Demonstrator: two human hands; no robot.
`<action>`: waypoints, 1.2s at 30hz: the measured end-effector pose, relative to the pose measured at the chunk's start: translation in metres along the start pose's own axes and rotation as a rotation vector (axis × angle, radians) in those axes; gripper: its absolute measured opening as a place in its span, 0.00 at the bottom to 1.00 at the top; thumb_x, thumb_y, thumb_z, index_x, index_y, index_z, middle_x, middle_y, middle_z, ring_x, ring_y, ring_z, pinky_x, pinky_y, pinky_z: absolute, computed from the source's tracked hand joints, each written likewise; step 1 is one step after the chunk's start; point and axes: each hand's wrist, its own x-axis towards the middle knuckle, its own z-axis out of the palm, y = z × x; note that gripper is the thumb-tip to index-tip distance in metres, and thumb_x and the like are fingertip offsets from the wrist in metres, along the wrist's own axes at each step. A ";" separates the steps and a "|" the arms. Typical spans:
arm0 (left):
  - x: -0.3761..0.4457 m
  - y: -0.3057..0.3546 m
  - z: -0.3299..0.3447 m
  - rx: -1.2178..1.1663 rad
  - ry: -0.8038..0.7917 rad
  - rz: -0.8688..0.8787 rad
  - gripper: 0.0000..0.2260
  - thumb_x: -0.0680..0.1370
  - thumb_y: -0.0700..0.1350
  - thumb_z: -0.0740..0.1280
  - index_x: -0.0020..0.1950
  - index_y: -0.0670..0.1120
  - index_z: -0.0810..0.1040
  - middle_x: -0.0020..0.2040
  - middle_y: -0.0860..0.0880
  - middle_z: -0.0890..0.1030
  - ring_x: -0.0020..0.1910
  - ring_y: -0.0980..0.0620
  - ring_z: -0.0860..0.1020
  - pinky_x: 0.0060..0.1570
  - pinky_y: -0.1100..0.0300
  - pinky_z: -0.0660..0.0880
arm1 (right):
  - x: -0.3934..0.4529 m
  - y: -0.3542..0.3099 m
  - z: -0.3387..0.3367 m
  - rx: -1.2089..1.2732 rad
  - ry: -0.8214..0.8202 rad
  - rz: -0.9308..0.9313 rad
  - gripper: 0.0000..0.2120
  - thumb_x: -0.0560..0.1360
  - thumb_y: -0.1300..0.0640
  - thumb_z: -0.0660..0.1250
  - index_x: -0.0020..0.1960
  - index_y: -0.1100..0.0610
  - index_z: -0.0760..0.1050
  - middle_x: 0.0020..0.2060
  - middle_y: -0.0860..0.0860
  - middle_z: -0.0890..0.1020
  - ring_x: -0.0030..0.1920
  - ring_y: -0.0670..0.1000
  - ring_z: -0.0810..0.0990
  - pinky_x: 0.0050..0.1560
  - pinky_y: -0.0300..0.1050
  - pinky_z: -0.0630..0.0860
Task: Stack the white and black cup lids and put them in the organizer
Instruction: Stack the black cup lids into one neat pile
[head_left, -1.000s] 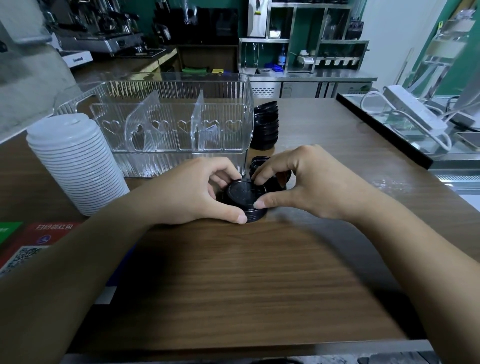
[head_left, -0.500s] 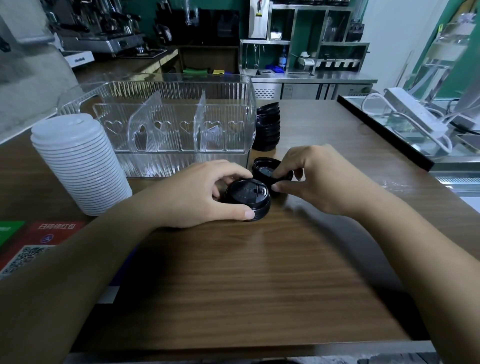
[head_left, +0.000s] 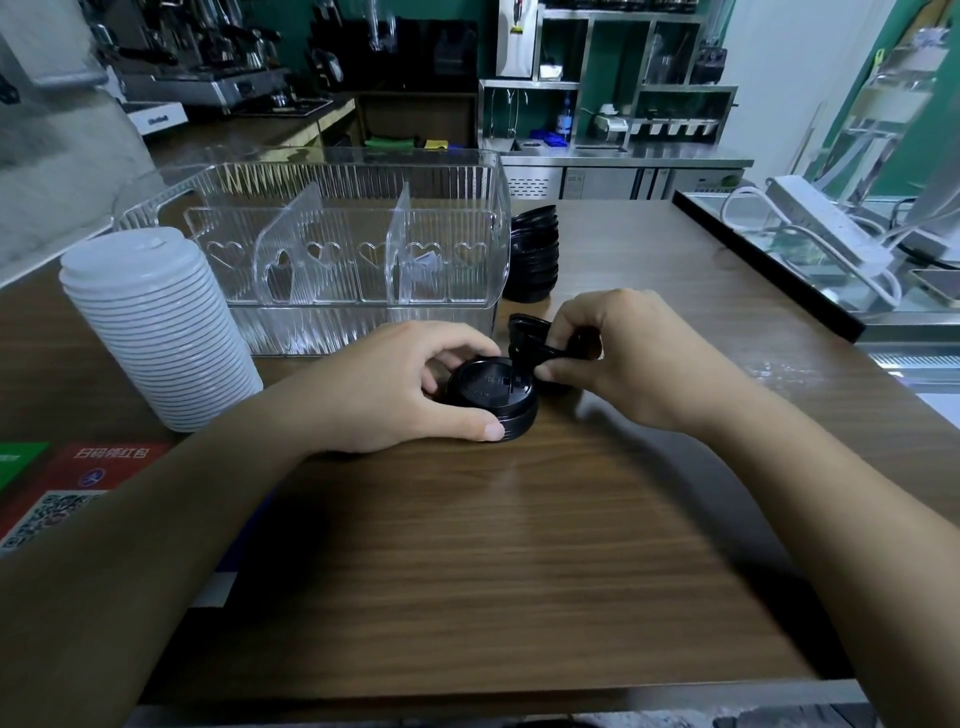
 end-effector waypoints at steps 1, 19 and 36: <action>0.000 0.000 0.000 -0.001 0.004 0.004 0.30 0.74 0.67 0.83 0.75 0.67 0.80 0.64 0.65 0.84 0.59 0.70 0.81 0.58 0.66 0.77 | 0.000 0.000 -0.001 0.022 0.013 -0.005 0.09 0.75 0.51 0.83 0.46 0.52 0.84 0.40 0.46 0.85 0.40 0.42 0.81 0.40 0.31 0.71; 0.002 -0.001 0.002 -0.065 0.387 0.188 0.35 0.78 0.51 0.84 0.83 0.58 0.76 0.71 0.60 0.81 0.67 0.55 0.82 0.60 0.52 0.84 | 0.001 -0.006 -0.017 0.772 0.043 0.143 0.19 0.89 0.55 0.64 0.47 0.69 0.79 0.38 0.61 0.81 0.37 0.52 0.77 0.43 0.48 0.73; 0.003 -0.003 -0.001 -0.222 0.335 0.238 0.30 0.76 0.57 0.85 0.75 0.57 0.80 0.71 0.56 0.83 0.72 0.47 0.82 0.65 0.41 0.84 | -0.005 -0.017 -0.016 0.682 0.049 0.043 0.08 0.85 0.52 0.72 0.56 0.55 0.87 0.42 0.48 0.89 0.40 0.49 0.85 0.46 0.44 0.80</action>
